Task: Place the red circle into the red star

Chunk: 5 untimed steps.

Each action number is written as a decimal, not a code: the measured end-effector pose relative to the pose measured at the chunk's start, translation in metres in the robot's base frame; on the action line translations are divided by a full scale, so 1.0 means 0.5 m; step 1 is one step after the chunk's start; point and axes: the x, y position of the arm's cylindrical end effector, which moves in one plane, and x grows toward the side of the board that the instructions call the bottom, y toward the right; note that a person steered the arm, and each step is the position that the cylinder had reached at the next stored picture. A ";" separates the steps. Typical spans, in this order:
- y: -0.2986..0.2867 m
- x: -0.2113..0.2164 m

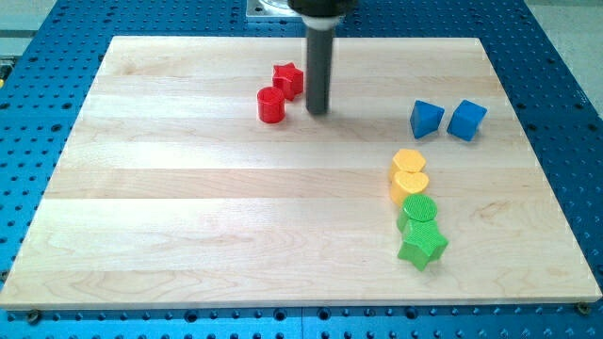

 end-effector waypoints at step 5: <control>-0.163 -0.073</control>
